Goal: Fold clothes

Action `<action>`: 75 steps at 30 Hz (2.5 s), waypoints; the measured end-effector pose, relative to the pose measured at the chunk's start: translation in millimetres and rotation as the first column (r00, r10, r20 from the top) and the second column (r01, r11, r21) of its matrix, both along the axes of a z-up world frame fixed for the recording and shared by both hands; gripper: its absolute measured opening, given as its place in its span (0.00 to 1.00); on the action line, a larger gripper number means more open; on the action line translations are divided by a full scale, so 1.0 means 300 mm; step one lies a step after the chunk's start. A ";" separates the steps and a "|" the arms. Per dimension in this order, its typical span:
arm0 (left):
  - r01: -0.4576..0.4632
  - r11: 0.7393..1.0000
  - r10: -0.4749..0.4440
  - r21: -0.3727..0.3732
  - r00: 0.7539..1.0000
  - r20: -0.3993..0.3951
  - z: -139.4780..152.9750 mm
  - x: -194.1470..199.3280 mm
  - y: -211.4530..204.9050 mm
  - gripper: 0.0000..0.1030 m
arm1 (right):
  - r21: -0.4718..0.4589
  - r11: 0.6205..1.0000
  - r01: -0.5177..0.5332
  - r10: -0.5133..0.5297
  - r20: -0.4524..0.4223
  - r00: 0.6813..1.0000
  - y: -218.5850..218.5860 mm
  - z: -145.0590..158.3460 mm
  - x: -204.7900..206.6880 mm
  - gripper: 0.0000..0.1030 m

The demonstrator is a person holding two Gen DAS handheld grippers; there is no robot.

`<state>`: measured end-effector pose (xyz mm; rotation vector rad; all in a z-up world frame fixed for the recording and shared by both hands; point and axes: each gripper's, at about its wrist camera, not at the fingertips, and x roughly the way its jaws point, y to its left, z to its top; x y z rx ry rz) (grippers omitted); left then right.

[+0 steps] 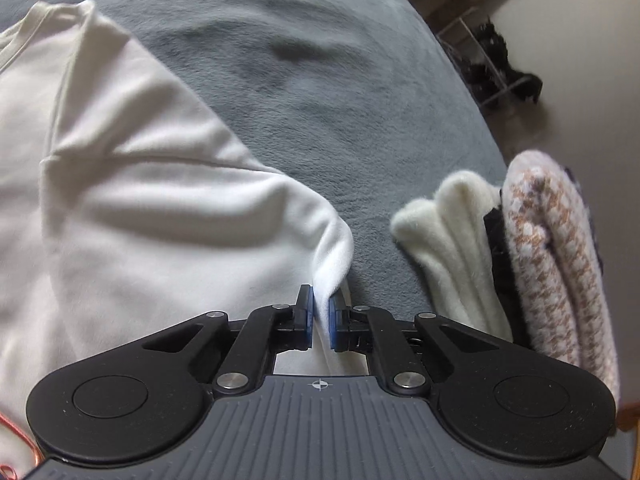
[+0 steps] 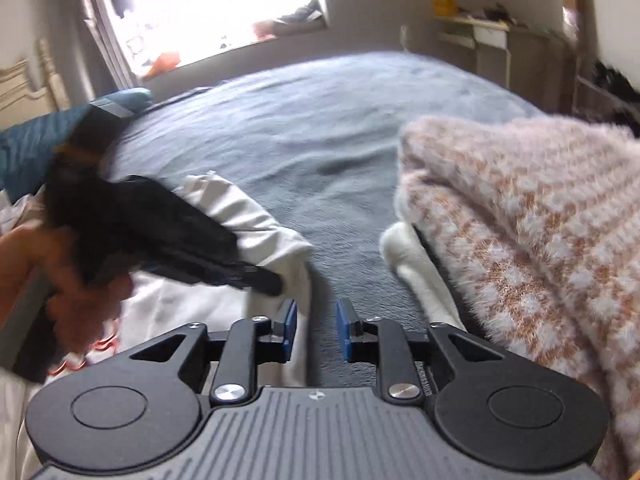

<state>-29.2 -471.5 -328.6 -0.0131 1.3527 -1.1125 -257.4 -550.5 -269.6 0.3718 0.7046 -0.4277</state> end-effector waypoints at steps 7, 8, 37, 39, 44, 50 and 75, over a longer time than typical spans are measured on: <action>-0.052 0.996 0.050 -0.069 0.998 -0.022 0.001 0.029 0.077 0.06 | 0.031 0.995 -0.091 0.092 -0.030 0.995 -0.040 -0.106 0.152 0.33; -0.054 0.996 0.053 -0.074 0.998 -0.021 -0.006 0.033 0.077 0.06 | 0.047 0.993 -0.105 0.107 -0.029 0.994 -0.050 -0.118 0.173 0.34; -0.074 0.986 0.073 -0.151 0.997 -0.012 0.025 0.044 0.128 0.06 | 0.019 0.982 -0.189 0.190 -0.021 0.982 -0.106 -0.179 0.323 0.29; -0.076 0.985 0.074 -0.157 0.997 -0.020 0.029 0.044 0.129 0.06 | 0.014 0.988 -0.157 0.157 0.003 0.988 -0.112 -0.184 0.327 0.19; -0.070 0.986 0.067 -0.154 0.997 -0.029 0.017 0.042 0.127 0.06 | 0.018 0.999 -0.047 0.046 0.038 0.998 -0.134 -0.195 0.310 0.18; -0.059 0.992 0.055 -0.110 0.998 -0.039 -0.034 0.049 0.111 0.06 | 0.004 0.999 -0.037 0.037 0.024 0.999 -0.141 -0.182 0.278 0.46; 0.100 0.993 -0.089 -0.058 0.982 0.168 -0.008 -0.060 -0.023 0.18 | 0.006 1.000 -0.024 0.025 -0.195 0.980 0.165 -0.124 -0.126 0.16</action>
